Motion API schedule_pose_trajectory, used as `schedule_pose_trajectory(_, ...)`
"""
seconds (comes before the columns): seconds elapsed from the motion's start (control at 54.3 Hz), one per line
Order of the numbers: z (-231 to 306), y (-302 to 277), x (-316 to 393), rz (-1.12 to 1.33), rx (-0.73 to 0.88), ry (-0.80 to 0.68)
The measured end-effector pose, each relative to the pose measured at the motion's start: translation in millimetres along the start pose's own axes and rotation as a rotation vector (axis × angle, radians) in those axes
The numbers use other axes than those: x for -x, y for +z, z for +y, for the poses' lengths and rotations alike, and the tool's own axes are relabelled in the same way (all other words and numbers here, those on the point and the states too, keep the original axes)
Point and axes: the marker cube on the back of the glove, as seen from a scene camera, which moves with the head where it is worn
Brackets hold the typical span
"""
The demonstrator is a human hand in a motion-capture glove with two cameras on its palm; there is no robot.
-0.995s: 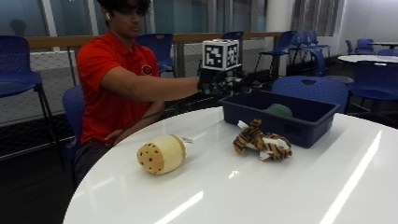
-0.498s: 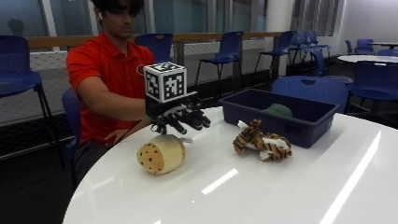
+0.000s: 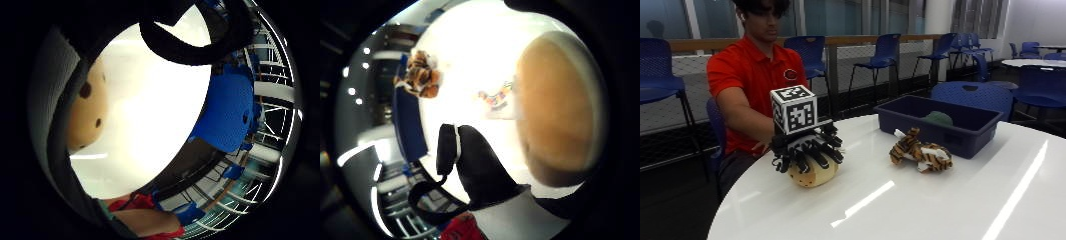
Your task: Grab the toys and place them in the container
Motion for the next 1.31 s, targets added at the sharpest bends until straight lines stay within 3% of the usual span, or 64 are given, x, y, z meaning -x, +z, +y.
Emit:
schedule_pose_trajectory(0.35, -11, 25, 2, 0.003, 0.069, 0.021)
schedule_pose_trajectory(0.645, -12, 29, 1, -0.009, 0.036, 0.027)
schedule_pose_trajectory(0.958, -13, 25, 21, 0.072, -0.071, -0.001)
schedule_pose_trajectory(1.309, -9, 2, 30, -0.028, -0.011, -0.017)
